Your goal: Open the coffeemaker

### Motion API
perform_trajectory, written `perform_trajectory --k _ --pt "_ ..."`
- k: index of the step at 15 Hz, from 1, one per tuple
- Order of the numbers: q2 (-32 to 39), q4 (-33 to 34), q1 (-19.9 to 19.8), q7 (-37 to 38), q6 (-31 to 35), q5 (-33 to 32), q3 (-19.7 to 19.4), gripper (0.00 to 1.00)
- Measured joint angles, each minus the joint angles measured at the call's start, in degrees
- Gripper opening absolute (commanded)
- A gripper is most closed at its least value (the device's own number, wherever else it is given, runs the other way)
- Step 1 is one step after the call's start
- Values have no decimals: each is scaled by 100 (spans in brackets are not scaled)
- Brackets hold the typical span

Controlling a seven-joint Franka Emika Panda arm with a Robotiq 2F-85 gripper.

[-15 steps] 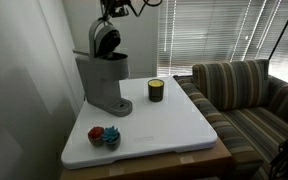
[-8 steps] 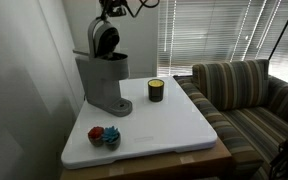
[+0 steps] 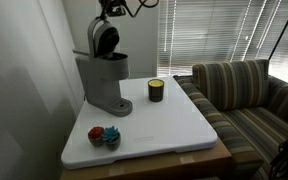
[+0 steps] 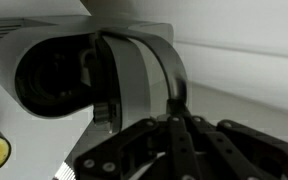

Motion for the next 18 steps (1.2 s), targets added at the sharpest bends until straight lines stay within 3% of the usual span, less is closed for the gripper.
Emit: perform_trajectory --k 10,12,16,18 --pt "-716 -240 974 276 -684 -868 -1040 0" --pt "-921 -376 939 21 -1022 -715 -917 0" --pt "-1364 -680 204 -1197 -1831 198 131 0" --pt "-1533 -728 -105 -1701 -2209 584 437 0"
